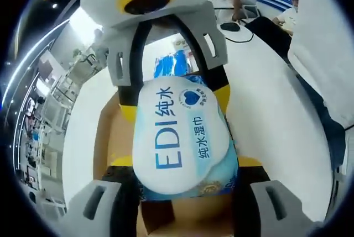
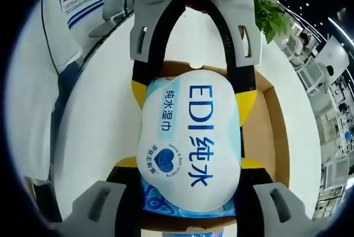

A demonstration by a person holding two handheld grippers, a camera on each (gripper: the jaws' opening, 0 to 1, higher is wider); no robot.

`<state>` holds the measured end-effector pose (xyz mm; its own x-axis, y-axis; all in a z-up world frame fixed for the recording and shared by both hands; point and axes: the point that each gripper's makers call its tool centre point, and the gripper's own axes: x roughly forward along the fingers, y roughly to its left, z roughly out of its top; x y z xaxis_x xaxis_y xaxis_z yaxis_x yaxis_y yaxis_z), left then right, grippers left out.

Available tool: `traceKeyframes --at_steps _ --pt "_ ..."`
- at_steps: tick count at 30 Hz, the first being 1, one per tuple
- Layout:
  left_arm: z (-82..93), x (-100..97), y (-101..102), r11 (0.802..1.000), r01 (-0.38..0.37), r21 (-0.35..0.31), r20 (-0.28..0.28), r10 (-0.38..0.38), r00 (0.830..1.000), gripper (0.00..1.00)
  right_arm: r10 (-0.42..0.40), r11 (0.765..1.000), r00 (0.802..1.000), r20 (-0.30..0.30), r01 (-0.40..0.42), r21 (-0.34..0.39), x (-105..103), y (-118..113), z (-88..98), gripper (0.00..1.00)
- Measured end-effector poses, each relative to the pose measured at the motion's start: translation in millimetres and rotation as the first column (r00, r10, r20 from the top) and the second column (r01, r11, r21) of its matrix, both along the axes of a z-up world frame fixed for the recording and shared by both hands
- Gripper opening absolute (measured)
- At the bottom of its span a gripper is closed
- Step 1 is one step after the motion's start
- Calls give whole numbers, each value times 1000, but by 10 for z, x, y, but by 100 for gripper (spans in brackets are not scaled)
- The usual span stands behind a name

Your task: Operate the shoe box by opening the lid, removing the specified soft item, and placing it in the target area until the item is outside and the box remains undamaged.

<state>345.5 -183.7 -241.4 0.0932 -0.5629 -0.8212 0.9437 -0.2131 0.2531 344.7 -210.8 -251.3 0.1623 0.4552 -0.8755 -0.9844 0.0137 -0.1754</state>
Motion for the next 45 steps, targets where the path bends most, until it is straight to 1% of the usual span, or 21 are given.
traceKeyframes --at_steps 4,9,15,20,26,29,33,35,41,45 --pt "107 -71 4 1000 4 -6 19 -4 1000 67 2 1000 1000 16 -2 0 -69 9 102 64" --pt "188 -208 11 1000 7 -6 20 -7 1000 67 2 1000 1000 22 -2 0 -211 26 183 63" --pt "228 -403 57 1000 11 -6 19 -11 1000 66 5 1000 1000 18 -5 10 -413 73 217 63" --pt "213 -591 127 1000 9 -9 17 -9 1000 66 10 1000 1000 14 -10 15 -582 145 206 63" --pt "141 -850 221 1000 11 -21 5 -11 1000 66 8 1000 1000 -1 -8 11 -853 243 155 62" --pt "100 -1013 256 999 28 -28 -7 -28 1000 66 -3 1000 1000 -16 3 -3 -1022 280 120 62" --pt "61 -1130 285 998 47 -43 -14 -48 999 66 -26 1000 999 -27 26 -17 -1160 312 79 62" --pt "6 -1205 306 997 57 -49 -23 -58 998 66 -34 999 999 -35 34 -18 -1223 330 37 62" --pt "-193 -1461 368 995 83 -61 -56 -87 995 66 -56 998 996 -63 54 -25 -1481 391 -173 61" --pt "-328 -1565 387 994 87 -70 -79 -93 993 66 -55 998 995 -82 53 -28 -1581 413 -315 61"
